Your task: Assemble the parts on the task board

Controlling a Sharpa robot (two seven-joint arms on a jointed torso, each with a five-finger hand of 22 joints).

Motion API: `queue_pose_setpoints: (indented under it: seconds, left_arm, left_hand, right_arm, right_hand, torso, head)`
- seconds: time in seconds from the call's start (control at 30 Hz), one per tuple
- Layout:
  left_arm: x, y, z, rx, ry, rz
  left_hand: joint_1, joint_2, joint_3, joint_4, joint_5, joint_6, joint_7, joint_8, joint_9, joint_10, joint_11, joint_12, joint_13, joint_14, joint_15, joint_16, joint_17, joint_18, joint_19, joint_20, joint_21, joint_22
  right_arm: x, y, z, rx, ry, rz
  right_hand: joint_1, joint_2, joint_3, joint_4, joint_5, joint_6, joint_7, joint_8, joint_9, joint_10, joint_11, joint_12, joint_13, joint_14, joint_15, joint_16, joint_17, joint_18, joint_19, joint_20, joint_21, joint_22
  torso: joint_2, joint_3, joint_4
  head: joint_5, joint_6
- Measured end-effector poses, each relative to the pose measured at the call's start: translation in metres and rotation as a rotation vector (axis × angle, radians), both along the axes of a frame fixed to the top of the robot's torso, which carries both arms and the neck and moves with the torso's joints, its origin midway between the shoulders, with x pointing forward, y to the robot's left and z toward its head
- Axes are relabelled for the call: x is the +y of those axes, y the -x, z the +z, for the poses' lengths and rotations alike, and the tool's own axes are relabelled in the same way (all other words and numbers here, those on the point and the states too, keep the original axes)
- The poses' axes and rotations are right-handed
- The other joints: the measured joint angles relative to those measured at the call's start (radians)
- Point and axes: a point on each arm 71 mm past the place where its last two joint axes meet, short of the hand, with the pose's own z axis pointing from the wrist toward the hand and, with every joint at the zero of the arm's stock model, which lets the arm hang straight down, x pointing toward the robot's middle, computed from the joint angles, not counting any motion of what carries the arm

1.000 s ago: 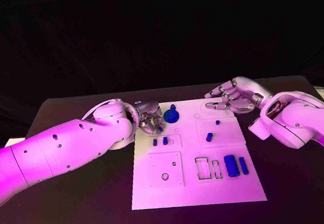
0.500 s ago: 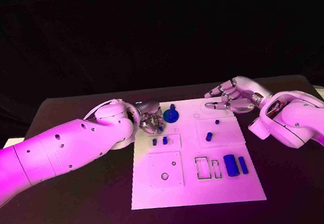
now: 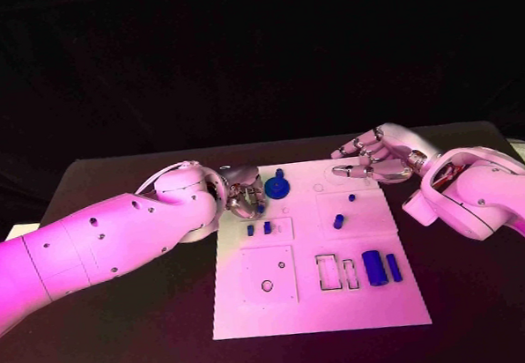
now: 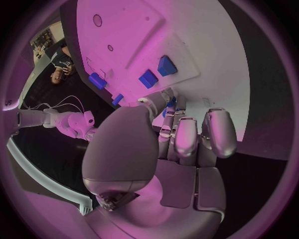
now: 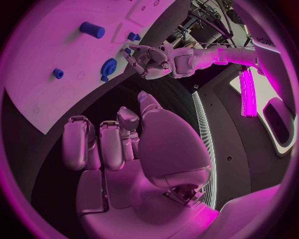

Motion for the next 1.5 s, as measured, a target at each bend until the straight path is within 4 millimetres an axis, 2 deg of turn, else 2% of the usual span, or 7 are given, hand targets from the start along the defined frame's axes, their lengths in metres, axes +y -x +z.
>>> queue_pose_setpoints:
  seconds: [0.33, 0.7, 0.87, 1.0, 1.13, 1.17, 1.5]
  left_arm:
    - [0.002, 0.0, -0.001, 0.005, -0.006, 0.007]
    - [0.009, 0.0, 0.0, -0.002, -0.005, 0.021]
    - [0.02, -0.001, 0.001, -0.024, 0.015, 0.045]
    - [0.036, -0.003, 0.005, -0.036, 0.103, 0.085]
    - [0.052, -0.003, 0.008, 0.008, 0.307, 0.141]
    - [0.057, -0.002, 0.009, 0.033, 0.389, 0.159]
    - [0.064, 0.018, 0.012, 0.252, 1.028, 0.278]
  left_hand:
    - [-0.008, -0.008, 0.0, -0.005, 0.0, -0.083, 0.004, -0.004, -0.023, -0.046, 0.01, 0.0, -0.002, 0.0, 0.007, 0.0, -0.012, 0.0, -0.004, 0.011, -0.015, 0.0]
    - [-0.012, -0.012, -0.003, -0.008, 0.0, -0.106, 0.01, -0.004, -0.026, -0.063, 0.012, 0.0, -0.006, 0.0, 0.014, 0.0, -0.016, 0.0, -0.007, 0.014, -0.019, 0.0]
    - [-0.012, -0.012, -0.003, -0.008, 0.0, -0.108, 0.009, -0.004, -0.026, -0.064, 0.014, 0.0, -0.006, 0.0, 0.014, 0.0, -0.021, 0.0, -0.007, 0.014, -0.031, 0.0]
    - [-0.012, -0.011, 0.001, -0.013, 0.0, -0.106, 0.01, 0.003, -0.025, -0.098, 0.018, 0.0, -0.006, -0.018, 0.021, -0.046, -0.102, 0.021, -0.058, 0.024, -0.171, -0.091]
    - [0.005, 0.012, 0.024, -0.021, 0.0, -0.079, 0.028, 0.012, -0.024, -0.114, 0.032, 0.004, -0.006, -0.123, 0.029, -0.2, -0.339, 0.072, -0.185, 0.03, -0.445, -0.268]
    - [0.005, 0.02, 0.029, -0.021, 0.0, -0.076, 0.032, 0.013, -0.024, -0.114, 0.032, 0.012, -0.005, -0.143, 0.03, -0.228, -0.379, 0.072, -0.207, 0.031, -0.491, -0.297]
    - [-0.024, 0.054, -0.004, -0.007, 0.0, -0.042, 0.016, 0.036, -0.02, -0.049, 0.007, 0.083, 0.009, -0.175, 0.021, -0.261, -0.437, 0.086, -0.247, 0.028, -0.583, -0.355]
  right_arm:
    - [-0.002, -0.001, 0.0, 0.002, 0.002, -0.004]
    - [-0.007, -0.004, -0.003, 0.008, 0.014, -0.021]
    - [-0.011, -0.004, -0.005, 0.006, 0.04, -0.024]
    - [-0.014, -0.004, -0.006, -0.008, 0.098, -0.018]
    - [-0.016, -0.003, -0.008, -0.03, 0.179, -0.007]
    - [-0.016, -0.003, -0.008, -0.038, 0.206, -0.004]
    - [-0.013, 0.003, -0.014, -0.116, 0.428, 0.016]
  right_hand:
    - [0.002, 0.002, -0.004, 0.004, 0.0, -0.002, -0.002, 0.0, 0.0, -0.067, -0.002, -0.144, -0.115, 0.0, 0.0, -0.074, -0.084, 0.016, -0.041, -0.005, -0.044, -0.06]
    - [0.029, 0.013, -0.013, 0.013, 0.0, 0.004, -0.003, 0.0, 0.0, -0.144, -0.004, -0.406, -0.346, 0.004, -0.004, -0.124, -0.13, 0.016, -0.041, -0.005, -0.057, -0.076]
    - [0.111, 0.027, 0.036, -0.007, -0.06, 0.038, -0.006, 0.009, 0.005, -0.172, -0.004, -0.535, -0.463, 0.0, -0.007, -0.132, -0.143, 0.016, -0.027, -0.014, -0.055, -0.056]
    - [0.16, 0.011, 0.1, -0.03, -0.088, 0.063, -0.008, 0.017, 0.006, -0.193, 0.0, -0.658, -0.582, 0.0, -0.007, -0.132, -0.142, 0.016, -0.021, -0.008, -0.048, -0.046]
    - [0.178, -0.007, 0.159, -0.043, -0.096, 0.092, -0.002, 0.014, 0.004, -0.181, 0.008, -0.757, -0.691, 0.0, -0.007, -0.125, -0.137, 0.016, -0.017, -0.004, -0.041, -0.037]
    - [0.179, -0.012, 0.172, -0.045, -0.101, 0.094, 0.0, 0.01, 0.003, -0.178, 0.011, -0.774, -0.713, 0.0, -0.007, -0.124, -0.137, 0.016, -0.015, -0.002, -0.041, -0.035]
    - [0.148, -0.055, 0.268, -0.061, -0.119, 0.114, -0.002, 0.004, 0.0, -0.166, 0.016, -0.866, -0.856, 0.002, 0.002, -0.12, -0.146, 0.016, -0.015, -0.002, -0.037, -0.031]
  torso:
    - [0.0, -0.0002, 0.0]
    - [0.0, -0.0002, 0.0002]
    - [0.0, -0.0003, -0.0001]
    - [-0.001, -0.0002, -0.0002]
    - [-0.001, 0.0004, -0.0005]
    - [-0.001, 0.0005, -0.0006]
    - [-0.001, -0.0011, 0.0014]
  head:
    - [0.0, 0.0]
    - [0.001, 0.0]
    - [0.0, 0.002]
    - [-0.002, 0.005]
    - [-0.004, 0.008]
    - [-0.006, 0.01]
    - [-0.013, 0.017]
